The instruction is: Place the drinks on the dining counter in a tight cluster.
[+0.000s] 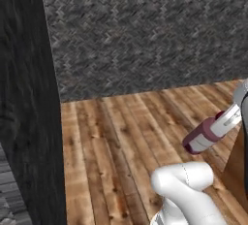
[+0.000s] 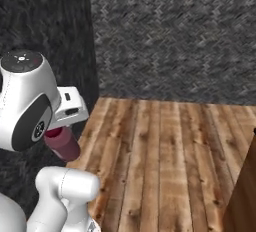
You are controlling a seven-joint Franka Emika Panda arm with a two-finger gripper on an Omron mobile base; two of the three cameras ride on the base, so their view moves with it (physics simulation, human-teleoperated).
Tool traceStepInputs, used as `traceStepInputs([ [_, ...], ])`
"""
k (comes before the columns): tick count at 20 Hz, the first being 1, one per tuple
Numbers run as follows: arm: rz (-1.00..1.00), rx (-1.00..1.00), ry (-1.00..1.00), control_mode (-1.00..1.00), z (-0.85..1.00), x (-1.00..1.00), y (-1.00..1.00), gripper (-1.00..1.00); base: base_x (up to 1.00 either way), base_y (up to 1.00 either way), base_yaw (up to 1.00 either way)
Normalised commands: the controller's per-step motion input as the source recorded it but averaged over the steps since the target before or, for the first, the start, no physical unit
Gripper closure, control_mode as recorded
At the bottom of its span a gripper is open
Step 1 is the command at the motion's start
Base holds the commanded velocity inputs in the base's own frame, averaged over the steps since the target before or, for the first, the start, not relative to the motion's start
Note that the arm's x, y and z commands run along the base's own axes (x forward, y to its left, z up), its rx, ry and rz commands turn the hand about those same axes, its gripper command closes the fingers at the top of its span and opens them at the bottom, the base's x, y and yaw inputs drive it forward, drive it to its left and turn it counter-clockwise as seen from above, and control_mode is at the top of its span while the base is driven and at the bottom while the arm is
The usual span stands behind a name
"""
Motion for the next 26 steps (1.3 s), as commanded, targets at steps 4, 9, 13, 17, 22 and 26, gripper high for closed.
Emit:
traceStepInputs([
  [4,0.00,0.00,0.00,1.00,0.00,0.00,0.00,1.00,1.00,0.61,-0.43],
  [9,0.00,0.00,0.00,1.00,0.00,0.00,0.00,1.00,1.00,0.34,-0.52],
  [13,0.00,0.00,0.00,1.00,0.00,0.00,0.00,1.00,0.82,0.27,-0.70],
  [17,0.00,0.00,0.00,1.00,0.00,0.00,0.00,1.00,0.72,0.61,-0.74],
  [22,0.00,0.00,0.00,1.00,0.00,0.00,0.00,1.00,0.97,0.87,-0.62],
  [26,0.00,0.00,0.00,1.00,0.00,0.00,0.00,1.00,1.00,0.95,-0.57],
])
